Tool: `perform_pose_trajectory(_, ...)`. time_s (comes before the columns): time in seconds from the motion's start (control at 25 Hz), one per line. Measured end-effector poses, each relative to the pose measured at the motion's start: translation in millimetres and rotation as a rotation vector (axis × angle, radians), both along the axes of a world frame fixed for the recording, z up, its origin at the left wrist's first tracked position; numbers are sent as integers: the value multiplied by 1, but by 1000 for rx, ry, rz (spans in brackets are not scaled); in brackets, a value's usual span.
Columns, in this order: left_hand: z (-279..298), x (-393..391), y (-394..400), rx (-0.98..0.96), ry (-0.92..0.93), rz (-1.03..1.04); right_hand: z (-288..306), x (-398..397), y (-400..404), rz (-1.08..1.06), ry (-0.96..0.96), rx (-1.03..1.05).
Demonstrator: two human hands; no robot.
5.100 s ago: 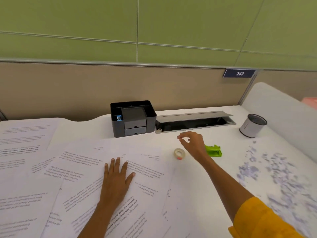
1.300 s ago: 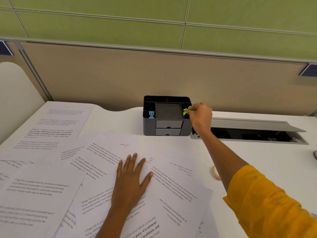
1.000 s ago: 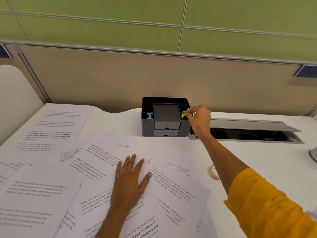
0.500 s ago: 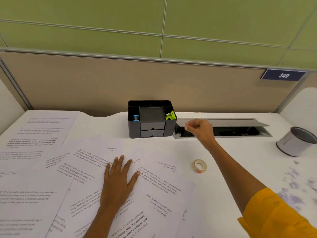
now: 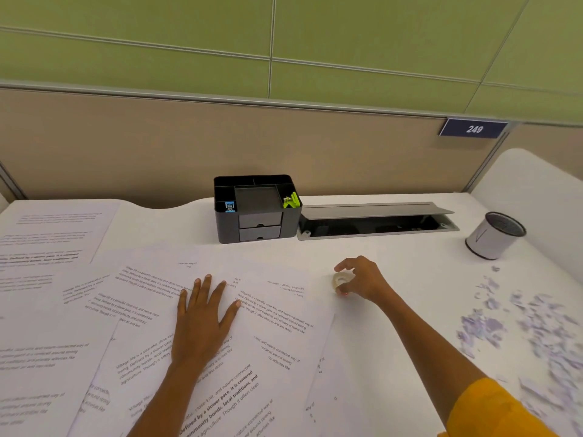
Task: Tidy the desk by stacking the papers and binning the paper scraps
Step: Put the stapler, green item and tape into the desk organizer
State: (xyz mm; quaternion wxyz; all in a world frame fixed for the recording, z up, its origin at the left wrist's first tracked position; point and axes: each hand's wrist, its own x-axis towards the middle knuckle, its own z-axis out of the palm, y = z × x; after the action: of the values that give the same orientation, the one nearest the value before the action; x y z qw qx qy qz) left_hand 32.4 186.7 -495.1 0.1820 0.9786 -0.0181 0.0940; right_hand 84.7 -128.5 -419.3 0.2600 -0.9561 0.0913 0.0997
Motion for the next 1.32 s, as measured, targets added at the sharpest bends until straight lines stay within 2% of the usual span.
perform_pose_trajectory(0.24, 2, 0, 0, -12, 6, -4, -9, 0, 5, -23, -28, -4)
perform_pose_trajectory(0.44, 2, 0, -1, -10, 0, 2, 0, 11, 28, -21, -164, 123)
perform_pose_trajectory(0.8, -2, 1, -1, 28, 27, 9, 63, 75, 114, 110, -413, 355)
perform_pose_trajectory(1.08, -4, 2, 0, 56, 20, 25, 66, 144, 149, 144, -427, 282)
perform_pose_trajectory(1.32, -5, 4, 0, 83, 8, 44, 49, 163, 154, 142, -388, 225)
